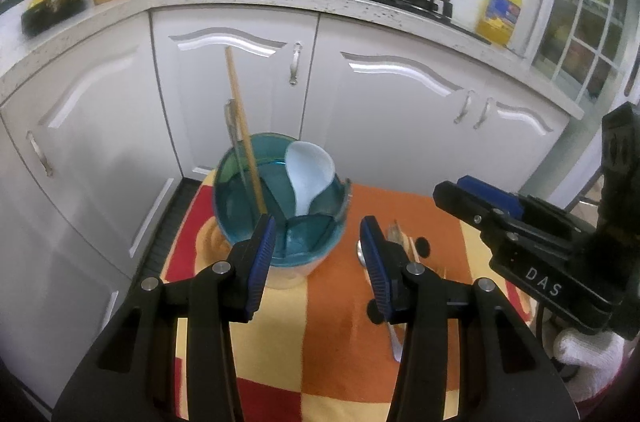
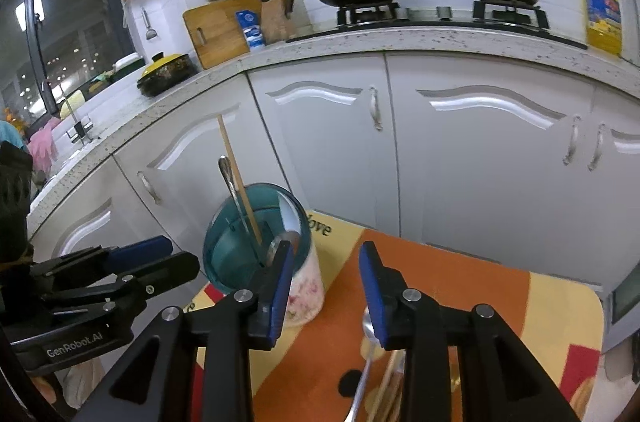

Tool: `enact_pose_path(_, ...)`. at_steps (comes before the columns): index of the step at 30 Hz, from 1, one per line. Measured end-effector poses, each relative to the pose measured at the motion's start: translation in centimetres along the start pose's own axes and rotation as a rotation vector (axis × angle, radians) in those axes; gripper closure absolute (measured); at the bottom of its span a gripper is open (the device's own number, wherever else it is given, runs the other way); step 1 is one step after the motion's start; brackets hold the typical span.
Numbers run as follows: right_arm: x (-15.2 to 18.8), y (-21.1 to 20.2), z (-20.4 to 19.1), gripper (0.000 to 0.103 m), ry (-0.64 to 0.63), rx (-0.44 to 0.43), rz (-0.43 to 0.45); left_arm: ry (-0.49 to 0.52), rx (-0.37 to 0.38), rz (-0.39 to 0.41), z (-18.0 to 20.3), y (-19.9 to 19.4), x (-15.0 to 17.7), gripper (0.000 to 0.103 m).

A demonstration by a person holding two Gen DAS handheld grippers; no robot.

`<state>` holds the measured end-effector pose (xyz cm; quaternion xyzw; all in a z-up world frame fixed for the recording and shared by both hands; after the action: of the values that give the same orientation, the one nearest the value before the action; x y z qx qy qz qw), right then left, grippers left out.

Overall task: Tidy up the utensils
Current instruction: 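Move both tools back over the remaining utensils on the mat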

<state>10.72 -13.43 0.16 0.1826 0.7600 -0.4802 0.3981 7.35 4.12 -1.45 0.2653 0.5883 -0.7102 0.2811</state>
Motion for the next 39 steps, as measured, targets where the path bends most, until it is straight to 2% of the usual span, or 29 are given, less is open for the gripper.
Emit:
enact_pose_path(18, 3.2, -5.5, 3.0, 0.067, 0.087, 0.079, 0.013, 0.079, 0.019, 0.006, 4.8, -0.8, 1.7, 0.060)
enact_pose_path(28, 3.6, -7.2, 3.3, 0.066, 0.097, 0.105, 0.034, 0.077, 0.035, 0.005, 5.4, -1.2, 2.1, 0.060)
enact_pose_path(30, 3.7, -7.4, 3.5, 0.065, 0.097, 0.111, 0.032, 0.065, 0.049, 0.000, 5.3, -1.2, 2.0, 0.057)
enact_pose_path(33, 4.2, -7.7, 4.2, 0.064, 0.103, 0.124, 0.026, 0.044, 0.068, -0.007, 5.0, -1.0, 2.1, 0.052)
enact_pose_path(39, 5.7, -7.1, 6.4, 0.064, 0.154, 0.145, -0.013, 0.026, 0.082, -0.050, 4.7, 0.0, 2.9, 0.052)
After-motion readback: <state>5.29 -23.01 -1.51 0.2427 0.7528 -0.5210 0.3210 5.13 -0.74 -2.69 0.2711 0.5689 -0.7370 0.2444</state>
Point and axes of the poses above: each gripper's, at about its wrist camera, not at the fingertips, and y roughly the way its jaws point, z to its right, x to its underside, the point moved 2 cm from there along y, roughly the way its jaws point, and after that the axes turned 1 degree about -y, right-handed, at the moved point
